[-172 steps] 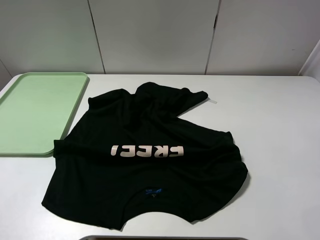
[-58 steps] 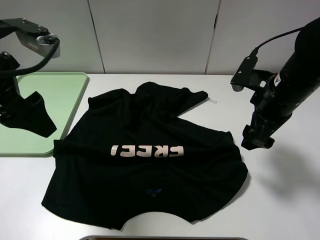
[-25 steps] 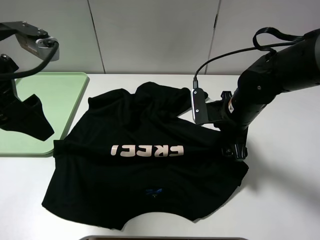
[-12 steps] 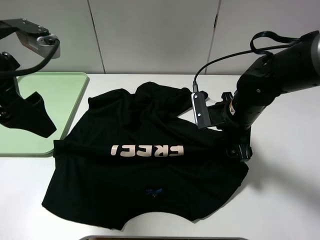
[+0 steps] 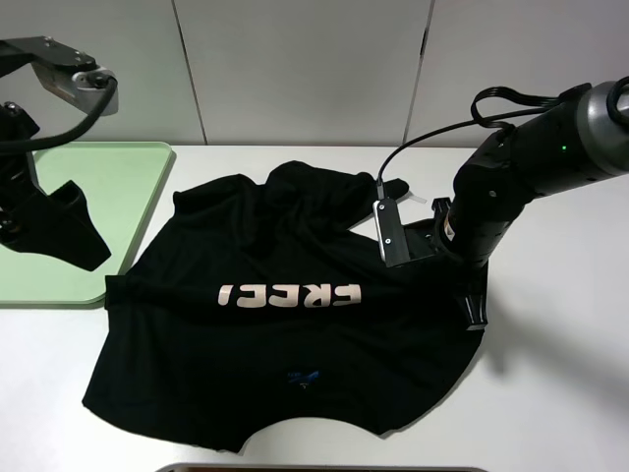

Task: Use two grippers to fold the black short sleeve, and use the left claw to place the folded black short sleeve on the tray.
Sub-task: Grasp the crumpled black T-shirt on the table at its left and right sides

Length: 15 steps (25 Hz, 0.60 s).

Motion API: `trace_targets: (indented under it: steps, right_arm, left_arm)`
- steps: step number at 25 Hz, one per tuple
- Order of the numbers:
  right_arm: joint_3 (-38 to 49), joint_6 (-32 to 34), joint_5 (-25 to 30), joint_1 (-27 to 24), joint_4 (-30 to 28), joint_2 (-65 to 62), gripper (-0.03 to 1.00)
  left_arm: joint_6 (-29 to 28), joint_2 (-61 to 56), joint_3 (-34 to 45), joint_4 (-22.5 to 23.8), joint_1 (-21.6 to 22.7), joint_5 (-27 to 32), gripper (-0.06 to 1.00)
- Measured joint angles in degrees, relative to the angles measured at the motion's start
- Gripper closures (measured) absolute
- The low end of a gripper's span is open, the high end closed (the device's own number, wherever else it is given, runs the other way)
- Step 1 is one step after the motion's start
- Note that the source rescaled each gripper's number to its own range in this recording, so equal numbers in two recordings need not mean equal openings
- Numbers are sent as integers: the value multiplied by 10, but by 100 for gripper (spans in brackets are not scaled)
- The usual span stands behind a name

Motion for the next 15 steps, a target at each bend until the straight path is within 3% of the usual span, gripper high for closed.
trace_targets:
  steps: [3, 10, 15]
  right_arm:
    - [0, 0, -2, 0, -2, 0, 78]
    - [0, 14, -1, 0, -14, 0, 96]
    - [0, 18, 2, 0, -24, 0, 97]
  left_arm:
    - [0, 0, 0, 0, 0, 0, -1]
    - [2, 0, 0, 0, 0, -9, -1]
    - [15, 0, 0, 0, 0, -32, -1]
